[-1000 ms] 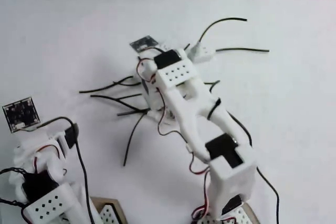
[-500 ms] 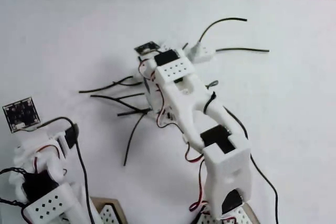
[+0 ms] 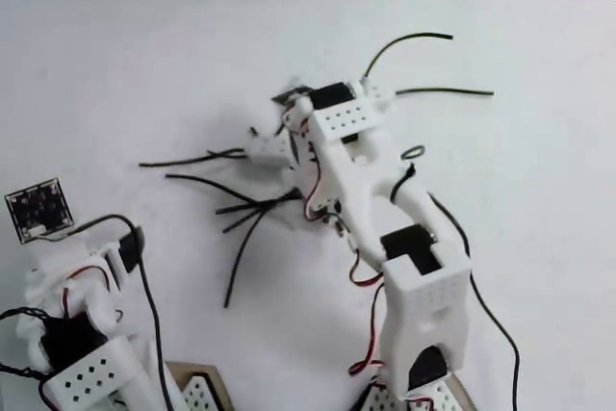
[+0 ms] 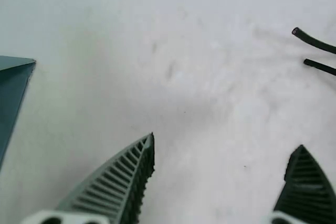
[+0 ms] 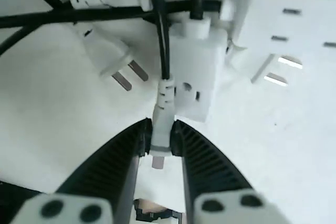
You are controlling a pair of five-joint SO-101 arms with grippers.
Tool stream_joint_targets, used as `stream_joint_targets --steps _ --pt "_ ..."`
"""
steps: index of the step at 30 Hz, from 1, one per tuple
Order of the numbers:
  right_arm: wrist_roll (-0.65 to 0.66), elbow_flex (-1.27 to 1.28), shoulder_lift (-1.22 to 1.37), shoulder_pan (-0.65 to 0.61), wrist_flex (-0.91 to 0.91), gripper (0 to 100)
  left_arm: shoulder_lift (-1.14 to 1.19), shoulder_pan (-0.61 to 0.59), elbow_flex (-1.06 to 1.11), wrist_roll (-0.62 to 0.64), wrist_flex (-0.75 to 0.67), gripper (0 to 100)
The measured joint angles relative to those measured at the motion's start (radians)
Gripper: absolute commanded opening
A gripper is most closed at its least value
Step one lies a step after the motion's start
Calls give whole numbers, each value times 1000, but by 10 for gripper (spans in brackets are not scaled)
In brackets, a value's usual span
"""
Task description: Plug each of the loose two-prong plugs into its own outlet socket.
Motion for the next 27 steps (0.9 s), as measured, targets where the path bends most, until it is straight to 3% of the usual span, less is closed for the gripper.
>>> stream_joint_targets --steps 16,27 --pt "241 391 -195 141 -68 21 0 0 0 0 0 381" --pt "259 433 -123 147 -106 94 0 0 0 0 0 381"
